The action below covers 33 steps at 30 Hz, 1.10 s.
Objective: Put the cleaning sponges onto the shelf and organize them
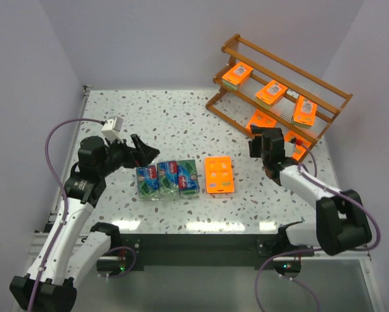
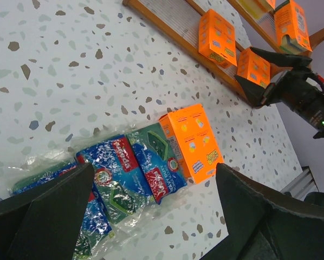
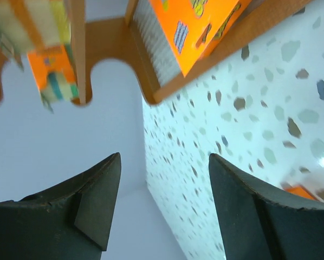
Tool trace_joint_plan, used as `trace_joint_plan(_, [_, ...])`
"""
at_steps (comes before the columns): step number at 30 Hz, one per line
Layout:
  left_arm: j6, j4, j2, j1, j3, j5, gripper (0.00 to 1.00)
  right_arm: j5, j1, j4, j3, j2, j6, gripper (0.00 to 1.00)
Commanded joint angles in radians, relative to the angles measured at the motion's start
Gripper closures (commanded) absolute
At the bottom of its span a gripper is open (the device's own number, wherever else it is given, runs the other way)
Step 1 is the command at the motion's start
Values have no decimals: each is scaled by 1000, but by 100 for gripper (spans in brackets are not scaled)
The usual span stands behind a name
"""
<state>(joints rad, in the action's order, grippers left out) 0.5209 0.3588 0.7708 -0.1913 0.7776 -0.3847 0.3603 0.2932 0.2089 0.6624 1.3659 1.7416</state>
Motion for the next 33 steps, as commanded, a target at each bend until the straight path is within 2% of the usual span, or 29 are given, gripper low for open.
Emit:
trace_joint_plan(1, [24,-49,-36,-3,-21,10,0,-191,-23,-179,-21,-137,-288,30])
trace_joint_plan(2, [24,-50,-44,-2,-29,10,0,-295,-37,-213,-12,-171,-407,31])
trace_joint_plan(4, [27,-55,-48,-2,-35,6,0,-400,-37,-320,-14,-194,-553,30])
trace_joint_plan(7, [36,-67,-59,-2,-47,0,0,-573,-37,-367,-59,-224,-664,32])
trace_joint_plan(11, [50,-80,-74,-2,-67,-9,0,-722,-37,-333,-185,-297,-735,37])
trace_joint_plan(16, [59,-69,-100,-2,-78,-13,0,-854,-37,-315,-245,-329,-780,40])
trace_joint_plan(21, [56,-50,-116,-3,-78,-2,0,-885,-34,-267,-293,-309,-775,39])
trace_joint_plan(26, [54,-47,-114,-2,-75,0,0,-874,12,-212,-305,-219,-752,39])
trace_joint_plan(30, [53,-47,-110,-2,-74,1,0,-836,29,-97,-316,-195,-706,39])
trace_joint_plan(32, [54,-47,-107,-2,-75,1,0,-805,31,-36,-343,-194,-650,43])
trace_joint_plan(33, [54,-49,-104,-2,-74,1,0,-769,29,21,-362,-183,-607,52])
